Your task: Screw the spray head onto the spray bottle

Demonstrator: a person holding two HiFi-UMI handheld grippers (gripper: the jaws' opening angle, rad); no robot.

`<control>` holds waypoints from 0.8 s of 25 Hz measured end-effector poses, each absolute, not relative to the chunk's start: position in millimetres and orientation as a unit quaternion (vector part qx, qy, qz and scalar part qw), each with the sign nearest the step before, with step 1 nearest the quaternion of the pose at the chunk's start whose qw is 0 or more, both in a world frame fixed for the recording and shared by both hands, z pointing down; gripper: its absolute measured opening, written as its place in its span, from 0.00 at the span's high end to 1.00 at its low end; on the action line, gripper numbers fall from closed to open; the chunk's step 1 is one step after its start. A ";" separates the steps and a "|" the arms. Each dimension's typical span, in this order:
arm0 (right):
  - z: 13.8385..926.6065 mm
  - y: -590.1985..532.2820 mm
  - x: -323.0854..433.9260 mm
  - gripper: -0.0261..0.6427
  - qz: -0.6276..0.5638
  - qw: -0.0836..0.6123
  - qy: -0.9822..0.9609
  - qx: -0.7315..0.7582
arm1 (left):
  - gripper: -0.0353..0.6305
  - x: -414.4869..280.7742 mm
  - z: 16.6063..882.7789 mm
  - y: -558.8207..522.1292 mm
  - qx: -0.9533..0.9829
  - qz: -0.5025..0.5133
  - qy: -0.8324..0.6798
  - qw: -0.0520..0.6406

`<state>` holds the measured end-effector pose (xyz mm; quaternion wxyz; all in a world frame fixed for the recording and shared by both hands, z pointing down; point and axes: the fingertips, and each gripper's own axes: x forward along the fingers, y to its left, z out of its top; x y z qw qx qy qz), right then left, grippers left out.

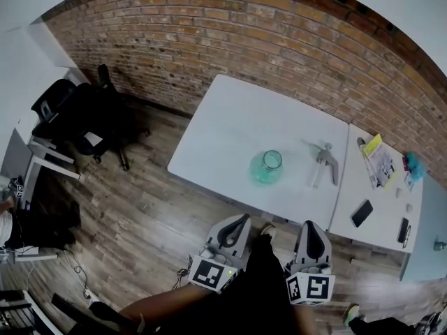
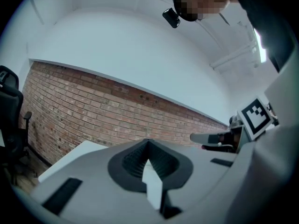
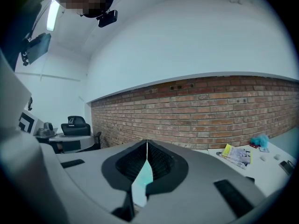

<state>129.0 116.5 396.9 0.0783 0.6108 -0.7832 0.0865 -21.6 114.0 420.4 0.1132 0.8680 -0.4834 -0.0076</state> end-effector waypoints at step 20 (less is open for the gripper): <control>403.9 46.9 202.4 0.95 0.102 0.074 -0.777 0.617 | 0.95 48.0 405.5 56.0 0.875 -0.013 -0.470 0.120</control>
